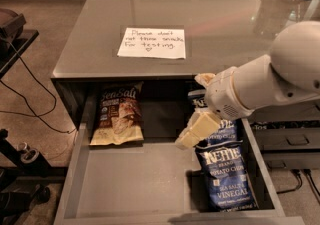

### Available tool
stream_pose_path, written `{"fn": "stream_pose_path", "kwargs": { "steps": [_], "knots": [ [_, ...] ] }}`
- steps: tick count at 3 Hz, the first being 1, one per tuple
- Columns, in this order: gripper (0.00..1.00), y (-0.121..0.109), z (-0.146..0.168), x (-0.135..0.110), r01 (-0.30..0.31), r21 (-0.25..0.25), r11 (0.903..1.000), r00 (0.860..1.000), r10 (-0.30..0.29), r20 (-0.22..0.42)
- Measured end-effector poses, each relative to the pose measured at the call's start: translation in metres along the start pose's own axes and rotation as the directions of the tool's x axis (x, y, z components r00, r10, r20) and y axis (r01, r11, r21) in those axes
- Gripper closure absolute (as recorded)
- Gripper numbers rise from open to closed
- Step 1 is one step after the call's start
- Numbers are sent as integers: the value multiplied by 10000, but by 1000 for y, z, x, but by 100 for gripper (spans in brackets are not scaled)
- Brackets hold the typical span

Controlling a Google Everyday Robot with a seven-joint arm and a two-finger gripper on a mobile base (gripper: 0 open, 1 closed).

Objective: Pick brown chip bag from top drawer and place on counter

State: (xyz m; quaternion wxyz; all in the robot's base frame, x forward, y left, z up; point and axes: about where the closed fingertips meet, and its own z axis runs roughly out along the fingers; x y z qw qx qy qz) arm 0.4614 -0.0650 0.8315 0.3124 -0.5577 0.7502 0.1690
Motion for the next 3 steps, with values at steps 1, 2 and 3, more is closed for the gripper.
{"fn": "stream_pose_path", "kwargs": {
  "steps": [1,2,3],
  "knots": [
    [0,0,46,-1,-157,-112,9998,9976,164,668],
    [0,-4,104,-18,-180,-174,9997,9922,200,1228],
    [0,-6,163,-38,-87,-447,9990,9881,155,1531]
  ]
}}
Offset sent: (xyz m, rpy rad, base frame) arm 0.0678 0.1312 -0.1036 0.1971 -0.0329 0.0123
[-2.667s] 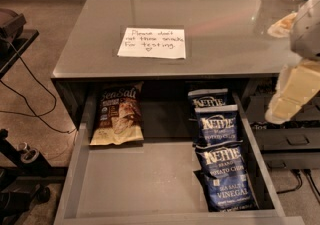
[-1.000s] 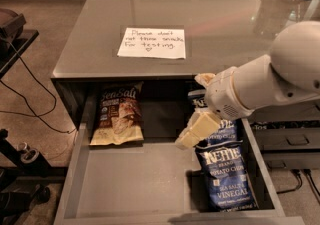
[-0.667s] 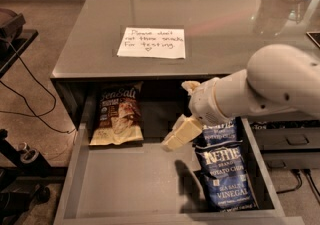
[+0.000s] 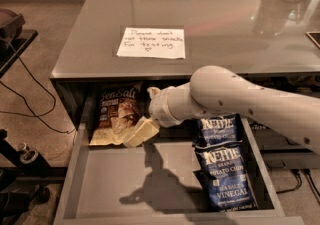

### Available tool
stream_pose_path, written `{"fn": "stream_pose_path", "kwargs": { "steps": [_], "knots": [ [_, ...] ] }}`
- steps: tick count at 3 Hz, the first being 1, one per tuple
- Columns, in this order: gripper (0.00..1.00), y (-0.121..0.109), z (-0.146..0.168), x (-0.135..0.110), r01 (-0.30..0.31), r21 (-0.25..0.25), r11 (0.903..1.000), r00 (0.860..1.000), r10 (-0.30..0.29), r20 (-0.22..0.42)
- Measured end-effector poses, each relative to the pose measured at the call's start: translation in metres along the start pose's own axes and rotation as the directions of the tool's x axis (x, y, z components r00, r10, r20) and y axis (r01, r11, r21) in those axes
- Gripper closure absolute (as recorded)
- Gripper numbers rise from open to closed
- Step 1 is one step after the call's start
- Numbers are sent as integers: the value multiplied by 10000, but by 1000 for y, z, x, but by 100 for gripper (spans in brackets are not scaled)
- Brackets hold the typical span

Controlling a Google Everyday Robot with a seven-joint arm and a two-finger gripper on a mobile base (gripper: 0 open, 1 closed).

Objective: Pick brown chip bag from top drawer and place on counter

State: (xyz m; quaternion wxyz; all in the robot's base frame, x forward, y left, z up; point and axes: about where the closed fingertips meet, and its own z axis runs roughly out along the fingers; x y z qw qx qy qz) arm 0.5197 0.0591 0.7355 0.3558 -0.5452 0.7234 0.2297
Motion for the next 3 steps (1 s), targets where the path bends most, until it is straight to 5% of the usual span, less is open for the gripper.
{"fn": "stream_pose_path", "kwargs": {
  "steps": [2,3],
  "knots": [
    [0,-5,115,-17,566,-134,9983,9973,-572,-457],
    [0,-8,117,-10,492,-25,9988,9977,-492,-473]
  ]
}}
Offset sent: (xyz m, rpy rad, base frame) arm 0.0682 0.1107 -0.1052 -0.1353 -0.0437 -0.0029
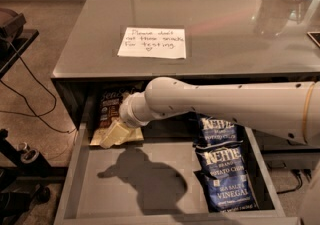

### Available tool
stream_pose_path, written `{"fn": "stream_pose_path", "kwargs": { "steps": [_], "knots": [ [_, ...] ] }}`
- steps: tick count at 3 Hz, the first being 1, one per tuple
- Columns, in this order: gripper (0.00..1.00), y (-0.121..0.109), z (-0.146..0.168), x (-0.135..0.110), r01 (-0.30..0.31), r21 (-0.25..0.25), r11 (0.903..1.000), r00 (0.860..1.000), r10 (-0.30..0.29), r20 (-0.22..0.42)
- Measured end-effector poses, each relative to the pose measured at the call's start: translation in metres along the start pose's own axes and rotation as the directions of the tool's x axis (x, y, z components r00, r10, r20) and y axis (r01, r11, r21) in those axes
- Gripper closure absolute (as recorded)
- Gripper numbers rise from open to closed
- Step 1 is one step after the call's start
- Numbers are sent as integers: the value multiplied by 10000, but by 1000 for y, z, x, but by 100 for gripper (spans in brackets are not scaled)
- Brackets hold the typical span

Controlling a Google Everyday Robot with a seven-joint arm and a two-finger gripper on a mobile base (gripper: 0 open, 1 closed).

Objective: Pick brown chip bag from top drawer and place on counter

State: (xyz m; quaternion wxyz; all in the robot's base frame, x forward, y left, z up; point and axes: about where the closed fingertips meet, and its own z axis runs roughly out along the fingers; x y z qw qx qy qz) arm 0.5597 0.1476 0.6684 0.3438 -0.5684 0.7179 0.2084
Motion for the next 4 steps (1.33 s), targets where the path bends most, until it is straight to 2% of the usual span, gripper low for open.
{"fn": "stream_pose_path", "kwargs": {
  "steps": [2,3,4],
  "knots": [
    [0,-27,5,30,-670,644,9957,9976,656,228],
    [0,-39,13,40,-1008,778,9919,9946,984,344],
    [0,-47,27,47,-1283,681,9894,9911,1255,433]
  ]
}}
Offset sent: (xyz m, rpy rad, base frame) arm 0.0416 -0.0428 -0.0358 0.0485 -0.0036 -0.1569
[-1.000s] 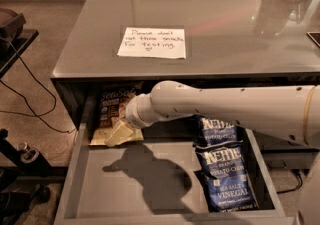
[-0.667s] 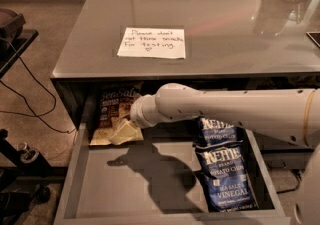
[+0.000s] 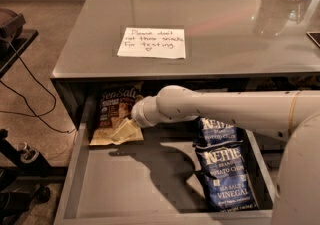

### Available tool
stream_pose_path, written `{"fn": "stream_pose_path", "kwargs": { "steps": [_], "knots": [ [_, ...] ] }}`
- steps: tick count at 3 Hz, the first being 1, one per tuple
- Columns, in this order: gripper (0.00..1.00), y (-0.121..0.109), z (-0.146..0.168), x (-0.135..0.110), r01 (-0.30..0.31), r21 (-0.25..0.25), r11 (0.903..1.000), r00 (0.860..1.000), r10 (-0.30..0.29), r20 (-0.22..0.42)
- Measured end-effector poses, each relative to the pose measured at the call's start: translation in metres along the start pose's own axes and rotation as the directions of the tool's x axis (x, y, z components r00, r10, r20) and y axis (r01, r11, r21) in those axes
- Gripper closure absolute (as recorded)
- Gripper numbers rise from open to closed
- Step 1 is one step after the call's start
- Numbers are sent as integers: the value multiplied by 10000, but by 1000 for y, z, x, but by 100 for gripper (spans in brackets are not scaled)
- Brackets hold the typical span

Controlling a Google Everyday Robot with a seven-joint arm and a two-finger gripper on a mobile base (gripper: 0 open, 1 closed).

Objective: Pick brown chip bag from top drawer and place on counter

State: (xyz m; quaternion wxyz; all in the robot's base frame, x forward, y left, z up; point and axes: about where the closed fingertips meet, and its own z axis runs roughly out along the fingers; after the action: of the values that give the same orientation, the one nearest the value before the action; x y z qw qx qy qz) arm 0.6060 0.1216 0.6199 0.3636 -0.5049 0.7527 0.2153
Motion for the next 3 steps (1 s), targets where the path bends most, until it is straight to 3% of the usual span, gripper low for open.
{"fn": "stream_pose_path", "kwargs": {
  "steps": [2,3],
  "knots": [
    [0,-11,28,10,-334,-206,9992,9994,335,78],
    [19,-13,33,12,-366,-259,9990,9992,371,158]
  ]
}}
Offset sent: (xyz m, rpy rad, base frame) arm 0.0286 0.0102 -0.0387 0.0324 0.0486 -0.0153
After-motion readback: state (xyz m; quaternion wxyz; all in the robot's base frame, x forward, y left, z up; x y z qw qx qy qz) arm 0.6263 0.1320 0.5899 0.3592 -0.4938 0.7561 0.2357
